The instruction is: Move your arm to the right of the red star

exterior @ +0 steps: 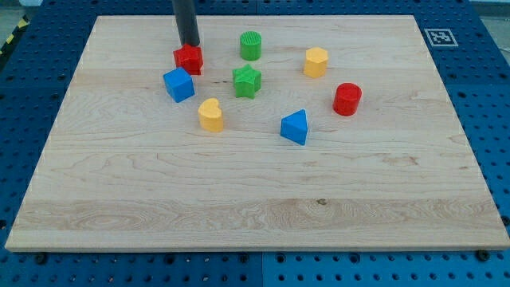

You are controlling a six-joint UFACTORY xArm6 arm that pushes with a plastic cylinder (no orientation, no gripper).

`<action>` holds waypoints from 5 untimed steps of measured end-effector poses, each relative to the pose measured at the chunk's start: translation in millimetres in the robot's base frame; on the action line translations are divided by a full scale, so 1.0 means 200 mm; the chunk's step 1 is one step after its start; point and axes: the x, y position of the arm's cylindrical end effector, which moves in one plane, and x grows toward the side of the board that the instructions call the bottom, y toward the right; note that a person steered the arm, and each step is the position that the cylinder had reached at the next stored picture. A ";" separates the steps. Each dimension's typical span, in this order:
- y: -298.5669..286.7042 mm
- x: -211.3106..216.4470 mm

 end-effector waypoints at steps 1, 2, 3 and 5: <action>-0.14 0.00; -0.15 0.00; -0.10 0.00; 0.14 0.02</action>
